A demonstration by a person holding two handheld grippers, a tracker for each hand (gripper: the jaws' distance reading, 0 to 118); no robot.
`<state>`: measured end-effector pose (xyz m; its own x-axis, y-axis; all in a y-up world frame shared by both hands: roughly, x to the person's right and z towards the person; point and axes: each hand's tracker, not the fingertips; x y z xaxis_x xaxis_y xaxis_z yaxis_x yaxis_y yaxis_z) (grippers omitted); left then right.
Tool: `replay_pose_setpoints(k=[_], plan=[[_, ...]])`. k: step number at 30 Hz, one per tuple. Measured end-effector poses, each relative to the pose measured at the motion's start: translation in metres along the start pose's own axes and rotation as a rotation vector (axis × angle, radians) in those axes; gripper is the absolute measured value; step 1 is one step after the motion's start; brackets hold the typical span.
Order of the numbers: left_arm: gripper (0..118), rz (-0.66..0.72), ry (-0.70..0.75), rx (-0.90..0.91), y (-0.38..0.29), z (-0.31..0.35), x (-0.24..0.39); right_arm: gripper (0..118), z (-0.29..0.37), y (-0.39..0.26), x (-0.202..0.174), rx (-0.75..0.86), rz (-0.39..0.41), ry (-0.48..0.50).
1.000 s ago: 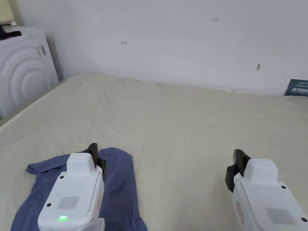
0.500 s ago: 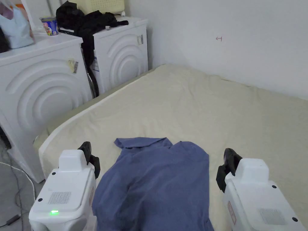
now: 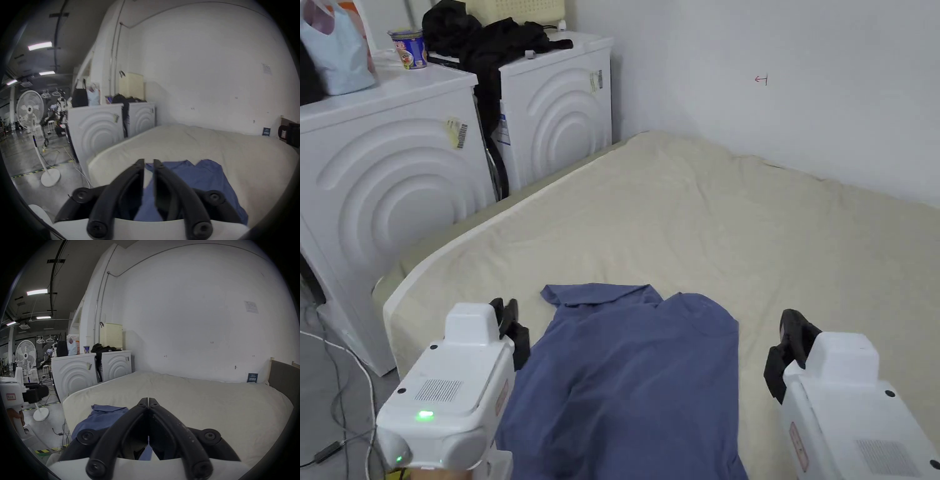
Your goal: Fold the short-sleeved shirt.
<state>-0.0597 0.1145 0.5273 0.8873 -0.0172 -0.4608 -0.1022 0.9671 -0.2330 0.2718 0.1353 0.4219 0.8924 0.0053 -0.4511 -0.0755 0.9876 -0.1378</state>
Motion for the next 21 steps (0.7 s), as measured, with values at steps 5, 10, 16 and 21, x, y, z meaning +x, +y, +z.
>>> replay_pose_setpoints(k=[5,10,16,21], plan=[[118,0.075,-0.095,-0.233,-0.007,-0.058,0.026,1,0.005,-0.004,0.028,-0.010,-0.009,-0.073],[118,0.000,-0.126,-0.401,-0.029,-0.106,0.067,1,0.011,-0.011,0.057,-0.038,-0.021,-0.148],[117,0.018,-0.155,-0.601,-0.071,-0.160,0.101,1,0.014,-0.023,0.090,-0.079,-0.025,-0.232],[91,0.001,-0.114,-0.733,-0.100,-0.185,0.118,1,0.016,-0.031,0.115,-0.112,-0.045,-0.282]])
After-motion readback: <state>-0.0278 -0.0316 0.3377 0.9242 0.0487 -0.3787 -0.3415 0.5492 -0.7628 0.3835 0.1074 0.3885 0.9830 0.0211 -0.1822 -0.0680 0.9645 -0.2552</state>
